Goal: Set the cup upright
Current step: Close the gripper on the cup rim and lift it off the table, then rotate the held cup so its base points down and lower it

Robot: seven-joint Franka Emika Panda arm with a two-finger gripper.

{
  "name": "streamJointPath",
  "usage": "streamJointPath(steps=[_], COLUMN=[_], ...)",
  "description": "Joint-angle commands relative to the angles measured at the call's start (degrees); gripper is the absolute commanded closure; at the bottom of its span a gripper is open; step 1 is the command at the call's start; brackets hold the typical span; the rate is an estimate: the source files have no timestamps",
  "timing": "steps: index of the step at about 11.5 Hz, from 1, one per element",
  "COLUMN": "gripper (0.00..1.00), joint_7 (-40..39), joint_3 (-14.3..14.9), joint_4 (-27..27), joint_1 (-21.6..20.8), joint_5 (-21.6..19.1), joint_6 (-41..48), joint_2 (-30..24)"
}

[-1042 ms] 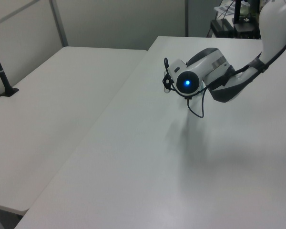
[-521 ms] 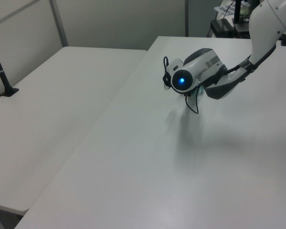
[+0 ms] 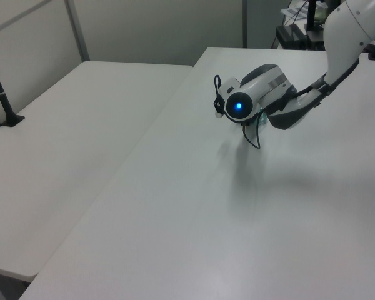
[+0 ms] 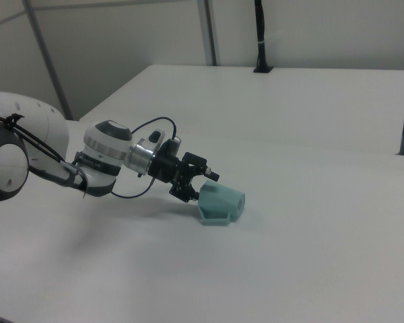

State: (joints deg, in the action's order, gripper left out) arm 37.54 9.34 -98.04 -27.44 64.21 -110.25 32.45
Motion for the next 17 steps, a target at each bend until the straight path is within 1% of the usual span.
streamJointPath(steps=[1, 2, 3, 4, 6, 9, 10, 11, 13, 14, 15, 17], gripper=[0.61, 0.73, 0.94, 1.00, 1.00, 1.00, 1.00, 1.00, 1.00, 1.00, 1.00, 1.00], joint_7=[0.9, 0.9, 0.9, 0.8, 0.7, 0.9, 1.0, 0.4, -4.6, -5.4, -5.4, -6.2], joint_3=[-0.3, -0.3, -0.3, -0.3, -0.3, -0.3, -0.3, -0.3, -0.2, -0.2, 0.0, 0.0], joint_4=[1.0, 0.9, 0.9, 0.8, 0.4, -0.3, -0.1, 0.6, 1.0, 1.1, 1.2, -0.3], joint_1=[1.0, 1.2, 1.3, 1.3, 1.4, 1.4, 1.4, 1.6, 2.4, 2.6, 2.8, 4.3], joint_5=[1.9, 2.0, 2.0, 2.1, 3.2, 3.4, 2.2, 0.8, -5.5, -7.2, -10.7, -20.2], joint_6=[-1.4, -1.5, -2.0, -2.0, -2.0, -2.0, -1.9, -1.9, -1.8, -1.8, -1.8, -1.9], joint_2=[0.6, 0.6, 0.6, 0.6, 0.7, 0.8, 0.1, -2.1, -7.9, -9.2, -11.4, -17.5])
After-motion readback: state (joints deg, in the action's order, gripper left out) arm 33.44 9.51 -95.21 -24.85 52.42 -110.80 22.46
